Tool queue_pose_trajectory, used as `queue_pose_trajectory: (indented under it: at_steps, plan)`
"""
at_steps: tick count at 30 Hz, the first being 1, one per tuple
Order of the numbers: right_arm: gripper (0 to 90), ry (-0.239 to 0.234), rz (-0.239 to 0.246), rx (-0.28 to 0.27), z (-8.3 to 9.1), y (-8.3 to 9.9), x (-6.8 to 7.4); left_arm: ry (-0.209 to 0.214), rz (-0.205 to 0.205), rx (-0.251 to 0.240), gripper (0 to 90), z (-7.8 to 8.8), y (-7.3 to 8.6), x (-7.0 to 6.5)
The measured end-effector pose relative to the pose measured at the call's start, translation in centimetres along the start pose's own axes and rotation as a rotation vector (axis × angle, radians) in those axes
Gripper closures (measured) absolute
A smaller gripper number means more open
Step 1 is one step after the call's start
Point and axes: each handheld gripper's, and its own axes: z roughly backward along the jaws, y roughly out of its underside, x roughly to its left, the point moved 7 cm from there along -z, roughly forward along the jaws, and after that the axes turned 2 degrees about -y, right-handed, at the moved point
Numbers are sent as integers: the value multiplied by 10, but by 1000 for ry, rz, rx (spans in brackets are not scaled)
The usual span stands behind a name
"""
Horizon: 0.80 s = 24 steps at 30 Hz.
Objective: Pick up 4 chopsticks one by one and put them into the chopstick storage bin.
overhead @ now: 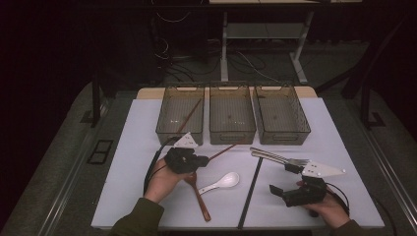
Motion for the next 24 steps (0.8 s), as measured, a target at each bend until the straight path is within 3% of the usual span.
queue_pose_trajectory:
  at_steps: [12,24]
  plan:
    - [9,-6,-23,-13,-4,-4,-1,-26,11,-19,829,8,-12,22]
    - [9,-17,-10,-5,-7,-4,1,-61,15,-46,829,20,-31,45]
